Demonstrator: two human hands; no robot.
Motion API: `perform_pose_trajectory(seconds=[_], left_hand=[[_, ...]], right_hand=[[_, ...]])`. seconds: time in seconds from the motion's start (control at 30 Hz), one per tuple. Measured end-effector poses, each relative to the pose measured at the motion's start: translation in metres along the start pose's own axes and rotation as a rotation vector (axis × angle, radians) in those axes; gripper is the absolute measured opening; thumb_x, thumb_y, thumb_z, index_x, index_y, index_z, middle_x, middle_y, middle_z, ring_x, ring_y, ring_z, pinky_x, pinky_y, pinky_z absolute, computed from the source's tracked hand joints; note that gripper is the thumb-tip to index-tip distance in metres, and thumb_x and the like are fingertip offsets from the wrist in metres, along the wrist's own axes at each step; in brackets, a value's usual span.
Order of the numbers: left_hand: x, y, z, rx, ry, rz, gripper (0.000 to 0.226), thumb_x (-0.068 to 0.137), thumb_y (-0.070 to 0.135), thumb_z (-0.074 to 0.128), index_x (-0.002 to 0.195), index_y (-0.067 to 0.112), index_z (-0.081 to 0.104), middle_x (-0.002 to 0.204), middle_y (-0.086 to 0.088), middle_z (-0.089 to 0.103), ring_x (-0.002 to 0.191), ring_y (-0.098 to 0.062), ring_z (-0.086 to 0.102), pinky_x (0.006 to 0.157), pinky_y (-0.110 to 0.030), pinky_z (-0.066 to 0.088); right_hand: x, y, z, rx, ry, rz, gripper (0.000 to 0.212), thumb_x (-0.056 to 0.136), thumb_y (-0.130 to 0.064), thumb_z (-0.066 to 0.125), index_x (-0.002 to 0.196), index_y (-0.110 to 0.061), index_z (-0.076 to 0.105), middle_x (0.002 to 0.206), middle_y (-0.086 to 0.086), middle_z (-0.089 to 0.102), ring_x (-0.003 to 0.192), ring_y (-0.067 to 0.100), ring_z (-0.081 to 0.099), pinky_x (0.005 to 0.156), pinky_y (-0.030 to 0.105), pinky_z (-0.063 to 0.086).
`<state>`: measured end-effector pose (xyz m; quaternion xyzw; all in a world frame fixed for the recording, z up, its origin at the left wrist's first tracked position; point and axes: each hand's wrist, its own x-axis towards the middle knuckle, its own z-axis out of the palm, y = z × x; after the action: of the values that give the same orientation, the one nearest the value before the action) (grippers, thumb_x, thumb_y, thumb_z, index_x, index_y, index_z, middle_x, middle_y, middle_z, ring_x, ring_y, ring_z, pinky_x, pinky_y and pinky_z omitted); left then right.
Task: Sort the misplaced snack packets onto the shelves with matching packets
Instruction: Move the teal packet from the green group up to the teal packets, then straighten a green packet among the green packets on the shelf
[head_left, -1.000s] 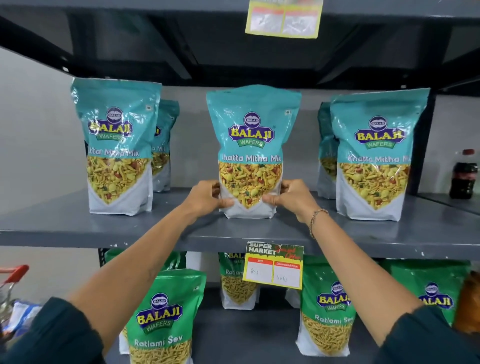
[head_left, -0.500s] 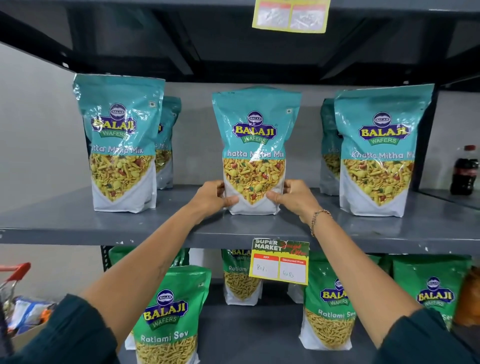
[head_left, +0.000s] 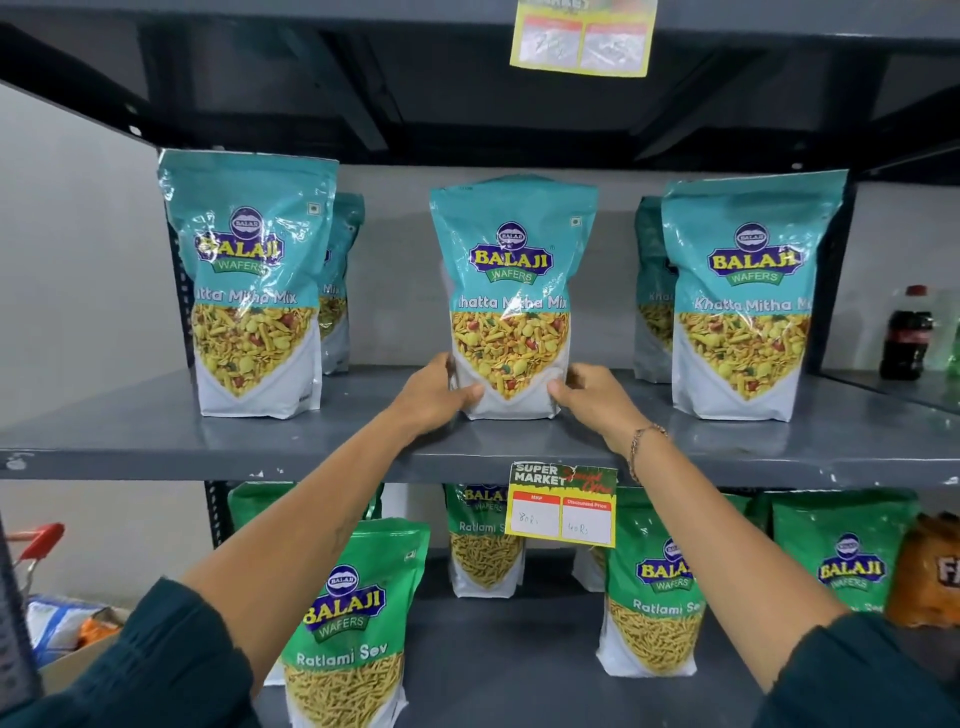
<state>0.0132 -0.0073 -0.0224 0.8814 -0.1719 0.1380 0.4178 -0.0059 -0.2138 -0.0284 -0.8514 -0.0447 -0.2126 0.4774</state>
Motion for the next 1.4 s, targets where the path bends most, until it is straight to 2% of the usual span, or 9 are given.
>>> perform_pose_trajectory(seconds=[0.17, 0.27, 0.43, 0.67, 0.87, 1.07, 1.23, 1.33, 1.4], left_hand=[[-0.034, 0.016, -0.003, -0.075, 0.337, 0.139, 0.036, 0.093, 0.024, 0.049, 0.125, 0.008, 0.049, 0.121, -0.009, 0.062, 0.099, -0.016, 0.056, 0.080, -0.014, 0.037], [-0.066, 0.024, -0.007, -0.189, 0.442, 0.208, 0.028, 0.095, 0.028, 0.045, 0.111, 0.010, 0.060, 0.098, -0.003, 0.069, 0.080, -0.007, 0.057, 0.066, -0.004, 0.040], [-0.122, 0.011, -0.008, -0.339, 0.415, 0.225, 0.022, 0.095, 0.031, 0.045, 0.097, 0.017, 0.063, 0.077, 0.010, 0.065, 0.072, -0.010, 0.061, 0.074, -0.034, 0.053], [-0.205, -0.070, 0.034, -0.356, 0.394, 0.025, 0.022, 0.094, 0.031, 0.044, 0.093, 0.020, 0.063, 0.074, 0.011, 0.064, 0.071, -0.007, 0.059, 0.072, -0.043, 0.053], [-0.237, -0.136, 0.056, -0.243, 0.397, -0.175, 0.029, 0.094, 0.028, 0.049, 0.113, 0.006, 0.055, 0.099, -0.004, 0.061, 0.086, -0.016, 0.055, 0.066, -0.009, 0.042], [-0.244, -0.221, 0.056, -0.123, 0.431, -0.458, 0.064, 0.084, 0.040, 0.061, 0.126, -0.003, 0.038, 0.113, -0.010, 0.038, 0.109, -0.035, 0.048, 0.091, -0.038, 0.040], [-0.237, -0.263, 0.056, -0.026, 0.113, -0.623, 0.084, 0.076, 0.033, 0.073, 0.140, 0.003, 0.027, 0.143, -0.018, 0.035, 0.134, -0.034, 0.031, 0.111, -0.048, 0.030], [-0.229, -0.275, 0.058, -0.102, 0.073, -0.608, 0.092, 0.072, 0.027, 0.078, 0.143, 0.011, 0.023, 0.148, -0.011, 0.037, 0.135, -0.029, 0.037, 0.108, -0.051, 0.036], [-0.224, -0.278, 0.061, -0.040, 0.052, -0.598, 0.082, 0.073, 0.027, 0.077, 0.139, 0.009, 0.032, 0.139, -0.013, 0.049, 0.128, -0.031, 0.046, 0.104, -0.049, 0.041]], right_hand=[[-0.038, -0.025, -0.003, -0.021, 0.278, -0.158, 0.028, 0.090, -0.014, 0.048, 0.115, -0.008, 0.060, 0.115, 0.010, 0.067, 0.101, 0.019, 0.061, 0.085, 0.022, 0.042], [-0.068, -0.042, 0.005, 0.164, 0.264, -0.219, 0.019, 0.089, -0.018, 0.051, 0.099, -0.021, 0.067, 0.102, 0.005, 0.070, 0.094, 0.016, 0.064, 0.089, 0.031, 0.051], [-0.128, -0.048, 0.038, 0.453, 0.217, -0.172, 0.014, 0.090, -0.012, 0.049, 0.091, -0.017, 0.062, 0.077, 0.005, 0.067, 0.072, 0.017, 0.064, 0.070, 0.031, 0.056], [-0.216, 0.032, 0.121, 0.516, 0.039, -0.020, 0.011, 0.091, -0.013, 0.050, 0.093, -0.015, 0.061, 0.074, 0.007, 0.066, 0.066, 0.016, 0.063, 0.063, 0.027, 0.054], [-0.239, 0.103, 0.177, 0.469, -0.104, 0.325, 0.008, 0.089, -0.010, 0.053, 0.089, -0.013, 0.061, 0.076, 0.007, 0.065, 0.068, 0.018, 0.062, 0.066, 0.030, 0.055], [-0.231, 0.141, 0.224, 0.232, -0.230, 0.387, 0.017, 0.083, -0.011, 0.060, 0.099, -0.009, 0.064, 0.092, 0.013, 0.069, 0.085, 0.020, 0.064, 0.082, 0.036, 0.055], [-0.211, 0.151, 0.252, 0.098, -0.380, 0.295, 0.069, 0.080, -0.022, 0.067, 0.139, -0.010, 0.034, 0.143, 0.012, 0.045, 0.130, 0.025, 0.044, 0.106, 0.038, 0.040], [-0.198, 0.155, 0.268, 0.076, -0.444, 0.292, 0.082, 0.076, -0.024, 0.071, 0.143, -0.014, 0.024, 0.143, 0.008, 0.044, 0.129, 0.023, 0.043, 0.102, 0.036, 0.040], [-0.191, 0.155, 0.276, 0.168, -0.423, 0.293, 0.073, 0.074, -0.017, 0.073, 0.136, -0.010, 0.037, 0.132, 0.010, 0.055, 0.120, 0.023, 0.052, 0.103, 0.038, 0.043]])
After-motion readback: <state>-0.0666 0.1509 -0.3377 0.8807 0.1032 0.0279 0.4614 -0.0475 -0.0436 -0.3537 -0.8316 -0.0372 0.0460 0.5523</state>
